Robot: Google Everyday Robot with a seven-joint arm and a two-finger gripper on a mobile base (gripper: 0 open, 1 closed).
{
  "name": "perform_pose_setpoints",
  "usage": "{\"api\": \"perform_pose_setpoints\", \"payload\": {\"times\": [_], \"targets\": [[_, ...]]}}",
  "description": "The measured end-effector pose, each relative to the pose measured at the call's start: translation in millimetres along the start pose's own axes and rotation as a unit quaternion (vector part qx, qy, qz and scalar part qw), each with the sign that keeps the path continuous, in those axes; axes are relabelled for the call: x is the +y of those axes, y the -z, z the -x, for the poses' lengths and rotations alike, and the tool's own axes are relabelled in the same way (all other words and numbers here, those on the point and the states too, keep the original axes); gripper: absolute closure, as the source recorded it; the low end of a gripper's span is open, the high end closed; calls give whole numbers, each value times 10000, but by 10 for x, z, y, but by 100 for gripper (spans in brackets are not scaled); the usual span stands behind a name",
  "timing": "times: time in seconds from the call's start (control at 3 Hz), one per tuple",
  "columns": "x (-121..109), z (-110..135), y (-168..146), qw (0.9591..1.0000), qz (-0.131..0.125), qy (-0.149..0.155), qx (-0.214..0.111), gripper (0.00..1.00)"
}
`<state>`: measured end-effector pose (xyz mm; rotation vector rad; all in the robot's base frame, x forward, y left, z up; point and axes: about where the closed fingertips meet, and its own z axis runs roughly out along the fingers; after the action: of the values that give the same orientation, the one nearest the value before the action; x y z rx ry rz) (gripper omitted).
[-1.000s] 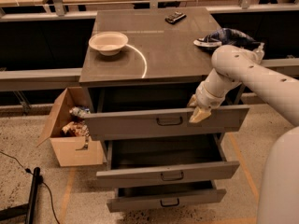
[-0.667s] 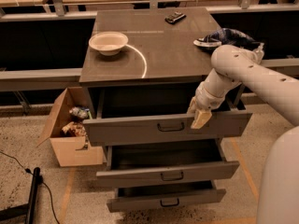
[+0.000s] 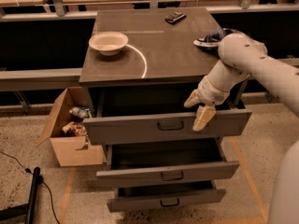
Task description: Open top drawer
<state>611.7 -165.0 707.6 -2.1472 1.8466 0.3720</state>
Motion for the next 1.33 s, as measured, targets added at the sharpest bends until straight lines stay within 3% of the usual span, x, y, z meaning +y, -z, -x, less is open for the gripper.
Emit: {"api": "perform_pose_setpoints", "payload": {"times": [0.33,1.33], "targets": [[18,66,149,9999,-69,-77,14,16],[-305,137,344,9986,-476,-76,200,85]]}}
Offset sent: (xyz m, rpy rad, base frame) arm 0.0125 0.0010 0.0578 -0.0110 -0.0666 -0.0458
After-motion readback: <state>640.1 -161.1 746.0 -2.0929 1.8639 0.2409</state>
